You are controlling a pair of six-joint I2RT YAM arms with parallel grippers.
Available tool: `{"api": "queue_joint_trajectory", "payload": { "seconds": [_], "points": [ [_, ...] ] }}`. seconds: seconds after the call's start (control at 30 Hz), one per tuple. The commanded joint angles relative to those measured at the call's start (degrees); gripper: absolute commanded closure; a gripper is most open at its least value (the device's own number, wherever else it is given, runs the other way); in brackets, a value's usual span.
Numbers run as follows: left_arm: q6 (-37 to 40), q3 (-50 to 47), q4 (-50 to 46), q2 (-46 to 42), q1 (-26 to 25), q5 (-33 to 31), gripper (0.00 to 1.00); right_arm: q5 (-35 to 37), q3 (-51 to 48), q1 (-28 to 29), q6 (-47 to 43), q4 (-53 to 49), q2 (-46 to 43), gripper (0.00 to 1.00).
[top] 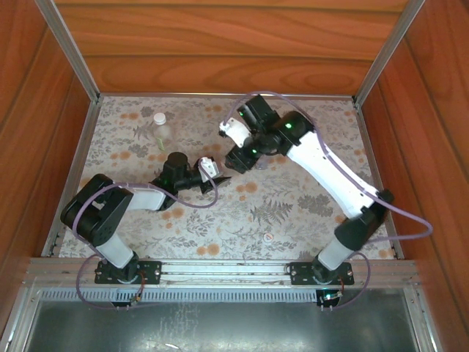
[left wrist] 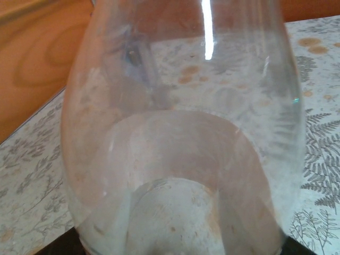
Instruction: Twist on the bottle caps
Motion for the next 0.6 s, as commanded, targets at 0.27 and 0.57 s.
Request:
{"api": "queue_joint_trajectory", "payload": {
  "seconds": [0.27, 0.57],
  "points": [
    [3.52, -3.42, -10.93, 3.41, -0.08, 9.68, 0.54, -7.07, 0.3, -0.78, -35.3, -4.28, -1.53, 0.38],
    [4.09, -3.33, -11.9, 3.44, 0.0, 9.53, 0.54, -6.36, 3.32, -0.95, -37.34, -8.92, 2.9, 0.5]
  ]
}}
